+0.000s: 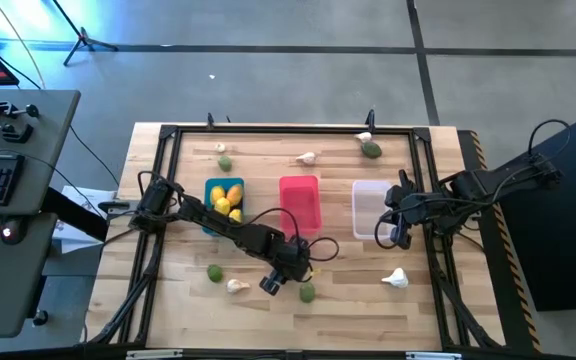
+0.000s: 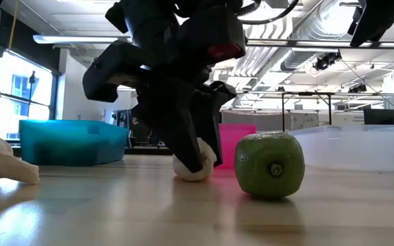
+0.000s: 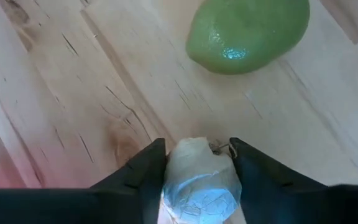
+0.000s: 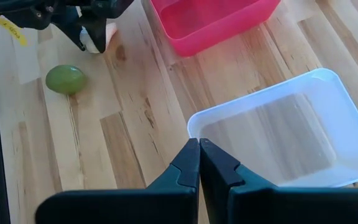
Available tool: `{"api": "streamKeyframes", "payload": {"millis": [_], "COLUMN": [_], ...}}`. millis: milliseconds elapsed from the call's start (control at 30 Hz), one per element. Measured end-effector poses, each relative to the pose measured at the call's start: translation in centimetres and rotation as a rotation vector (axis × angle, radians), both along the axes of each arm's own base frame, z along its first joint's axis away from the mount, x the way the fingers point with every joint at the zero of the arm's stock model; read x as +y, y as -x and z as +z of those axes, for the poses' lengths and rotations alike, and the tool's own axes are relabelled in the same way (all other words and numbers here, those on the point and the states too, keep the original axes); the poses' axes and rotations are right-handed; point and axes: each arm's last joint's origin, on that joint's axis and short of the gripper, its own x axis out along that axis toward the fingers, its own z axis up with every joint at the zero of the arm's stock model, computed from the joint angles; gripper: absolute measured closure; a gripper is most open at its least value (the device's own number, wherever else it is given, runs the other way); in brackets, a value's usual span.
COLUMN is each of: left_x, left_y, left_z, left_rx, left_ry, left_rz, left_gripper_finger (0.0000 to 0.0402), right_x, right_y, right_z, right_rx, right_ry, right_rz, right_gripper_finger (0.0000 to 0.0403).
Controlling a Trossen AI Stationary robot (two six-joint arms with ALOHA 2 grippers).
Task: Sort produce into baskets
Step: Put the bottom center white garlic into the red bin
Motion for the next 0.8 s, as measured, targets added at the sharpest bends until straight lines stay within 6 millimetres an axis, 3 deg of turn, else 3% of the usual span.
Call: {"api": "streamKeyframes", "payload": {"millis": [233,433,633,800], "left_x": [0.7,4.2,8.9,10.9], "left_y": [-1.1,-1.7,-3.4,-5.7], "left_z": [2.3,6.8,11.4,12.6], "left_rx": [-0.007,-0.077,-0.34,-0.597], "left_ry": [0.035,0.166,0.45,0.631], "left_rz": [0.055,0.196,0.462,0.616], "left_gripper_finger": [0.0296,0.0301,0.0302,0.0302], "right_x": [0.0,0.0,-0.4,-1.2], "right_y": [0.0,-0.1,1.2,3.1], "right_z": [0.0,0.1,1.4,2.4], "right_rx": [0.0,-0.022,-0.156,-0.275], "right_ry": [0.001,0.022,0.054,0.081], "right_rz": [0.0,0.009,-0.029,-0.106], "right_gripper_finger": [0.0403,0.0403,0.0403,0.0403]}}
